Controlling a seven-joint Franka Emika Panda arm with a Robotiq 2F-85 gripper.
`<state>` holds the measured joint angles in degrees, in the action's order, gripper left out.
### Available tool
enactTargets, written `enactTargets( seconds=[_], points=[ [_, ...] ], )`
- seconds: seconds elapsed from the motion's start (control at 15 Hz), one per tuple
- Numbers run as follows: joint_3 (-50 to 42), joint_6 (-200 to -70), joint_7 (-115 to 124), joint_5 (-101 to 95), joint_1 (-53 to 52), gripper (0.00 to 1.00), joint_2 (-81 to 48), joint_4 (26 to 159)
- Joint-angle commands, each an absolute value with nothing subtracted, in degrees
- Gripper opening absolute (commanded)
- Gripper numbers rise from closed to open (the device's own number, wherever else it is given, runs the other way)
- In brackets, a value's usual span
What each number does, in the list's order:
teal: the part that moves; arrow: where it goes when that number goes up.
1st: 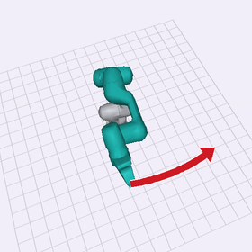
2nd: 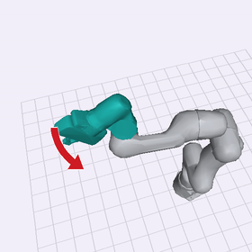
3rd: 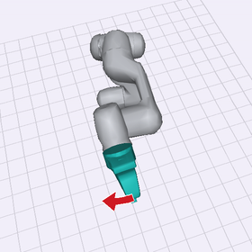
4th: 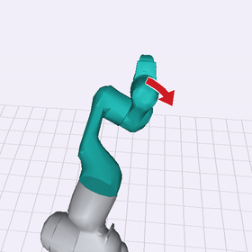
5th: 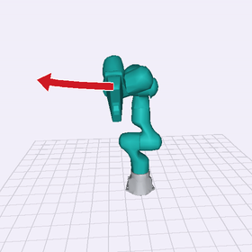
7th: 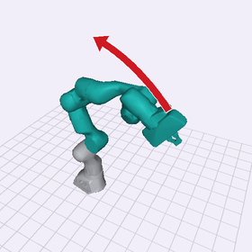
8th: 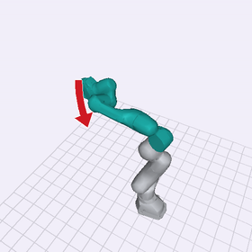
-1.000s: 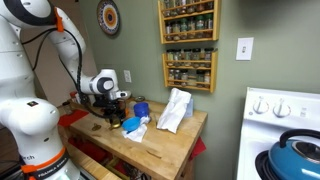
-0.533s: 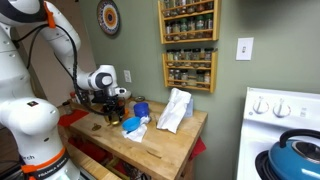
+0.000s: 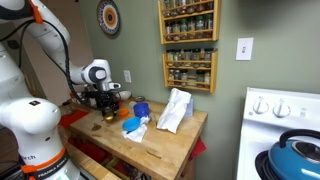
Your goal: Pick up the gold lid from the table and put it on the gold cup
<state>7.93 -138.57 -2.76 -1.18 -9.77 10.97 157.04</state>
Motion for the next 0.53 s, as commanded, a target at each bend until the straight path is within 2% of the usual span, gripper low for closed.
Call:
enactTargets(
  seconds=[0.0, 0.47],
  points=[
    [9.20, -135.46, -4.47, 1.88, -12.24, 0.56, 14.05, 157.96],
    [11.25, -136.08, -4.15, 2.85, -14.88, 0.55, 13.24, 156.84]
  ],
)
